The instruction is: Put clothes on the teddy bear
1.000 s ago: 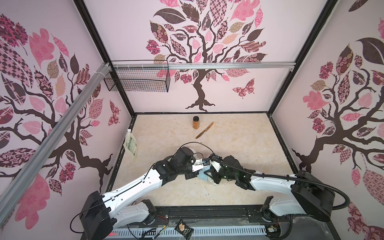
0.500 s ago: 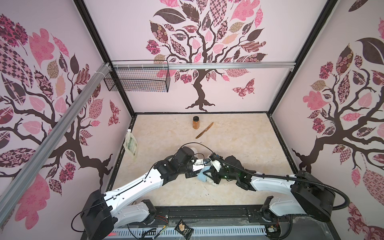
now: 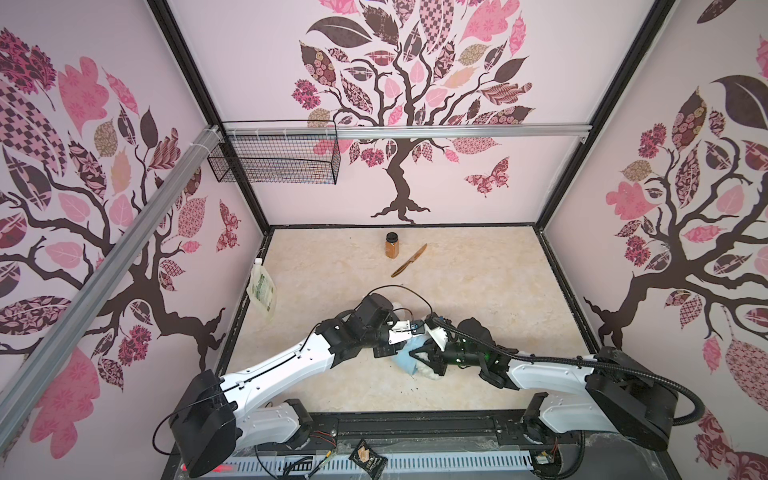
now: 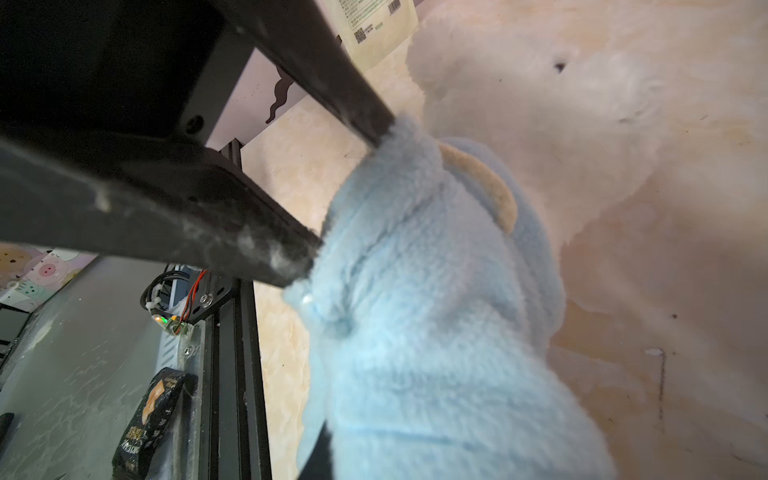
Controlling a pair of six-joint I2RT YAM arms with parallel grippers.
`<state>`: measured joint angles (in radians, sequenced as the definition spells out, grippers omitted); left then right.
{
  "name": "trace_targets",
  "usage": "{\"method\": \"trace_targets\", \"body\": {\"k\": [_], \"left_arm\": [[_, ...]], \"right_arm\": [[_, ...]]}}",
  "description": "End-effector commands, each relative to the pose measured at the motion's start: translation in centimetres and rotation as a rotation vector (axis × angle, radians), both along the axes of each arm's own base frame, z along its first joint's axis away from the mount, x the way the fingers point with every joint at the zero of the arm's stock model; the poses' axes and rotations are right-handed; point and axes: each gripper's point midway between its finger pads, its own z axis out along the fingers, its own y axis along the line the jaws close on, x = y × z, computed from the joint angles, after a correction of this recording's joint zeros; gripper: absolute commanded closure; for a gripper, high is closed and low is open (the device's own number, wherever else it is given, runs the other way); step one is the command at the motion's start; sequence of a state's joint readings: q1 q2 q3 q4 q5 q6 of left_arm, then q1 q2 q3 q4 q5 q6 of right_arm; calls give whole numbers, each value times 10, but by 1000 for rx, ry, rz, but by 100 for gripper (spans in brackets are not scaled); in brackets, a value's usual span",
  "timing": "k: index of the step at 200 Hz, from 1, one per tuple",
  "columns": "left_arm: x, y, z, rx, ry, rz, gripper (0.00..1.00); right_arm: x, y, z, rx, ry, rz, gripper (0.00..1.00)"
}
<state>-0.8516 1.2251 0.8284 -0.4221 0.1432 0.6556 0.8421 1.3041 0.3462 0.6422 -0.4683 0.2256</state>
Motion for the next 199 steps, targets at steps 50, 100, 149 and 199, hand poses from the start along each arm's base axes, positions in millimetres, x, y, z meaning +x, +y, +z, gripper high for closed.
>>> {"method": "trace_targets", "body": {"k": [50, 100, 149, 199], "left_arm": [[-25, -1, -34, 62, 206, -52, 74], [-26, -11, -4, -89, 235, -52, 100], [-24, -14, 40, -306, 240, -50, 100], [-29, -6, 59, -368, 251, -46, 100]], "right_arm": [[-10, 24, 124, 352, -304, 150, 93], [0, 19, 107, 319, -267, 81, 95], [19, 3, 62, 185, -185, -50, 95], [40, -17, 40, 101, -134, -161, 90]]}}
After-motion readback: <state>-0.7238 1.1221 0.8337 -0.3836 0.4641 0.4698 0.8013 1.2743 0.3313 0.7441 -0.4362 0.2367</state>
